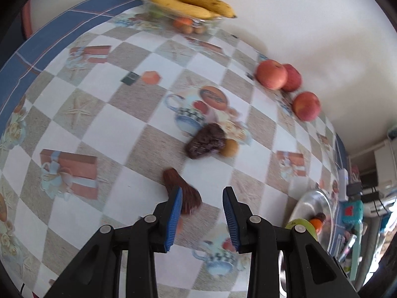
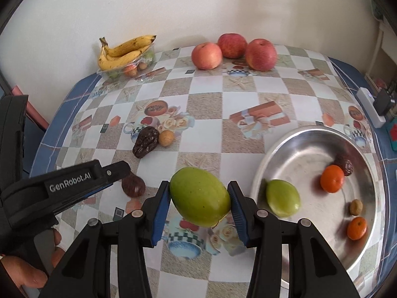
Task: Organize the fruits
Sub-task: 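Carry the date and green pear into the steel bowl and open both tools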
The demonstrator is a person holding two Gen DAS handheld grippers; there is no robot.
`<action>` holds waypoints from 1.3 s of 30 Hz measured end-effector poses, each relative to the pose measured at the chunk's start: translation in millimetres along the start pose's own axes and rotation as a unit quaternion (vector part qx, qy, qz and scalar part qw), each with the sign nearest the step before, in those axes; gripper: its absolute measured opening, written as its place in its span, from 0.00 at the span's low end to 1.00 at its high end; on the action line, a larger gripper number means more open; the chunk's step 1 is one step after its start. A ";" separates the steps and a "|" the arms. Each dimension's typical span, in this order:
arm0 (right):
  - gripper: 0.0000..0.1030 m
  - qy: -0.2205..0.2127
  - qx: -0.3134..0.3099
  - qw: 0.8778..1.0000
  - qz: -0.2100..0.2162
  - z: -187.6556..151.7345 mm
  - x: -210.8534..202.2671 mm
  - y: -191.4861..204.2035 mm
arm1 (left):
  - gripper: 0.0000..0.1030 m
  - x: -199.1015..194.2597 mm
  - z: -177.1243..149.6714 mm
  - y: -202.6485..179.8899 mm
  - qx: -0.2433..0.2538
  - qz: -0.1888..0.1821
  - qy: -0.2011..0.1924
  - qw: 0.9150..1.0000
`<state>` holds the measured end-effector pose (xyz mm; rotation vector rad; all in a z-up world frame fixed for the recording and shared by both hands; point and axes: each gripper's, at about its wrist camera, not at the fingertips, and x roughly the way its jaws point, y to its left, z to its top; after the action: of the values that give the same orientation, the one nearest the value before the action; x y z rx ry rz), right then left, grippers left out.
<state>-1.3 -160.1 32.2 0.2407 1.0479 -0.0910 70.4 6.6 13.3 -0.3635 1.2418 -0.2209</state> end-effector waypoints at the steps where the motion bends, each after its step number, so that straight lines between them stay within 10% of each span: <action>1: 0.47 -0.001 0.002 1.000 -0.002 0.2 -1.4 -3.6 | 0.36 0.7 -1.4 -2.6 0.002 -0.003 0.003 1.000; 10: 0.47 -0.007 0.040 0.999 -0.018 2.3 -9.3 -33.5 | 0.55 18.1 8.1 20.1 -0.016 0.011 0.028 0.999; 23: 0.47 -0.014 0.032 0.999 -0.016 7.0 -11.6 -34.6 | 0.38 35.4 1.8 20.1 -0.013 0.001 0.059 0.998; 29: 0.47 -0.025 0.104 0.993 -0.050 8.7 -23.3 -79.5 | 0.38 24.1 -21.1 -41.2 0.080 -0.058 0.066 0.993; 35: 0.48 -0.014 0.166 0.983 -0.076 1.8 -27.6 -126.5 | 0.38 32.8 -63.2 -117.6 0.187 -0.110 0.110 0.970; 39: 0.48 -0.017 0.172 0.980 -0.098 -1.3 -30.4 -139.9 | 0.59 39.1 -77.6 -136.5 0.214 -0.106 0.123 0.963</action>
<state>-43.9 -296.7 36.5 0.4479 1.0160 -0.4550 13.4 -144.8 10.1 -0.0923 1.3575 -0.7228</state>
